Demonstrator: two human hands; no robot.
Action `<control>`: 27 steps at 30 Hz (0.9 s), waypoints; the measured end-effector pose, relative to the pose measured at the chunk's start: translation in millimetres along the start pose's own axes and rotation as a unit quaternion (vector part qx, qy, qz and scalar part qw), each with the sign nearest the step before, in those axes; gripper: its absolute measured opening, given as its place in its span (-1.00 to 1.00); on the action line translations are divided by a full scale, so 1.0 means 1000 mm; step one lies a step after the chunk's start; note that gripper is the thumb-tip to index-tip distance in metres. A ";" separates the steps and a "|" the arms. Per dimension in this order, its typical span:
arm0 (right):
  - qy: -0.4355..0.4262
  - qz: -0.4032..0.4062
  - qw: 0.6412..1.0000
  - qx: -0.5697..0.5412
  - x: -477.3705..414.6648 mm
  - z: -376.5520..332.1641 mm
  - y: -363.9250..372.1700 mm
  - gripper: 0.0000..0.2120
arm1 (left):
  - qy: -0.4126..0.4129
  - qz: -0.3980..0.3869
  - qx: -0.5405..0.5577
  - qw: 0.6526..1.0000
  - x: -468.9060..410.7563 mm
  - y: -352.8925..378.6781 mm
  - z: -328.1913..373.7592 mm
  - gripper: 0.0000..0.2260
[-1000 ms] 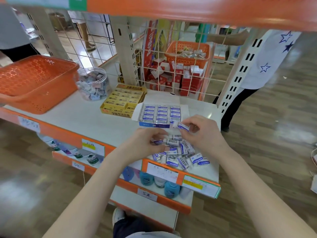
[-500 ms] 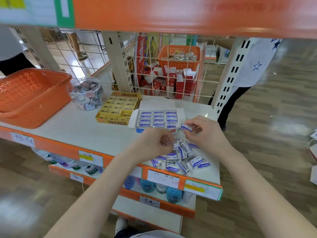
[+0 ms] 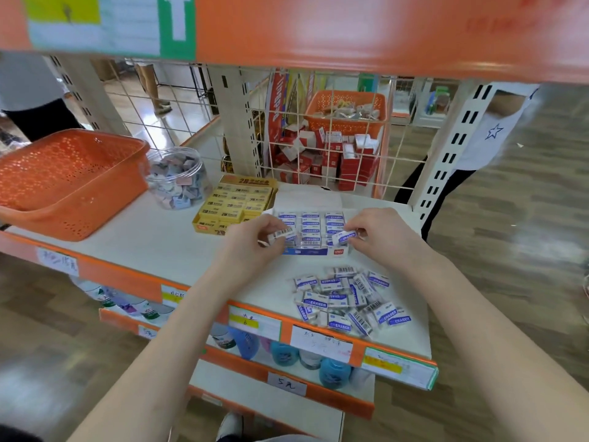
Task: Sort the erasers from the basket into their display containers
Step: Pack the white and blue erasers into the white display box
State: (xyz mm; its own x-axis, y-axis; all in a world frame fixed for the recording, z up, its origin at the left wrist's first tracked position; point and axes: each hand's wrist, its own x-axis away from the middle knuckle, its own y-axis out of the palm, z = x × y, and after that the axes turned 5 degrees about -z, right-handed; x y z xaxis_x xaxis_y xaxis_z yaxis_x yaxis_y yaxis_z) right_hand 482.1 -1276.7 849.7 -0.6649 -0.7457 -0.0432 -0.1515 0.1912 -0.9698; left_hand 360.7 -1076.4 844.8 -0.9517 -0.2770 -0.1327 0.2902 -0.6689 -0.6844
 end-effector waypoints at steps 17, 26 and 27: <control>0.038 -0.010 0.999 -0.037 -0.019 -0.011 0.009 -0.87 | 0.007 0.010 0.008 1.000 -0.019 -0.009 -0.026 -0.84; 0.031 -0.040 0.999 0.014 -0.021 -0.019 0.005 -0.81 | 0.008 -0.002 0.032 0.999 -0.020 -0.004 -0.020 -0.87; 0.020 -0.027 0.999 0.010 -0.020 -0.023 0.004 -0.78 | 0.008 0.001 0.039 0.999 -0.020 -0.003 -0.019 -0.86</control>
State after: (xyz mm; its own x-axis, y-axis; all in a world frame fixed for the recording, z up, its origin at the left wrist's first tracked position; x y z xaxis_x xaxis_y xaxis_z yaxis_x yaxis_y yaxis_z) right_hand 478.0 -1246.6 852.2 -0.6846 -0.7287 0.0185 -0.1738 0.1386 -0.9750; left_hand 377.1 -1055.1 835.9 -0.9524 -0.2677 -0.1460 0.2985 -0.7208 -0.6256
